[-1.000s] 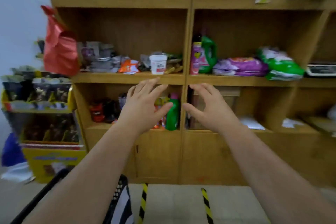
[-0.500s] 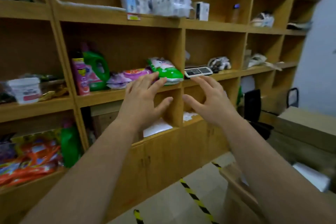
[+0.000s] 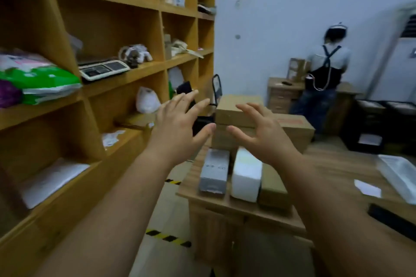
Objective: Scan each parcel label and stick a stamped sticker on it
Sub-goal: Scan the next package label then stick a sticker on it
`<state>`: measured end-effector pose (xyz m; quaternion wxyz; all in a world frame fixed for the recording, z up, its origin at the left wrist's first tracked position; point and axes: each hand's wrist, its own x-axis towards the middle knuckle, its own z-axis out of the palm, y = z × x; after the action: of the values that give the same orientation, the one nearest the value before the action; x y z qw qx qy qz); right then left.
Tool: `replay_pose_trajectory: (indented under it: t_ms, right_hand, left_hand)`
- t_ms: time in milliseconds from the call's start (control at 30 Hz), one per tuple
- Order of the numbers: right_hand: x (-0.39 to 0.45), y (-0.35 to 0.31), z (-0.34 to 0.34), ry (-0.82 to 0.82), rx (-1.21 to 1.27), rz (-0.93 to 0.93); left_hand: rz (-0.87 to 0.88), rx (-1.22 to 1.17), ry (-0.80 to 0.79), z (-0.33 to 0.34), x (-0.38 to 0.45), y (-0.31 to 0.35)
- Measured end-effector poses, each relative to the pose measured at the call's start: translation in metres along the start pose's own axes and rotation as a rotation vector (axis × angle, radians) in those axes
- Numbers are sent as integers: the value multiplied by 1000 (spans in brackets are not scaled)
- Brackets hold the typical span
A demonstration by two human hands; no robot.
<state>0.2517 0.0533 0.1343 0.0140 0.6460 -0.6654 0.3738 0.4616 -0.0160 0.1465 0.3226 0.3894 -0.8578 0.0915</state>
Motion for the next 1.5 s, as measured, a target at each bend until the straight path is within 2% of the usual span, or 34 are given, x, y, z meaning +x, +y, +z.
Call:
replay_pose_trajectory:
  t_ms: [200, 367, 667, 867, 1033, 1267, 1500]
  right_hand:
    - [-49, 80, -23, -25, -153, 238]
    - [-75, 146, -24, -76, -161, 361]
    - [-46, 250, -6, -202, -86, 359]
    - [-10, 277, 35, -305, -53, 300]
    - [21, 279, 75, -353, -38, 285]
    - [54, 267, 138, -382, -36, 341]
    - [65, 239, 213, -474, -14, 355]
  left_hand:
    - [129, -185, -135, 92, 12, 66]
    - [126, -217, -286, 163, 19, 103]
    - [98, -200, -406, 255, 48, 135]
    - [-10, -156, -485, 285, 57, 111]
    - [-48, -161, -491, 305, 66, 69]
    - [-53, -229, -567, 338, 75, -1]
    - [-160, -168, -686, 374, 39, -87]
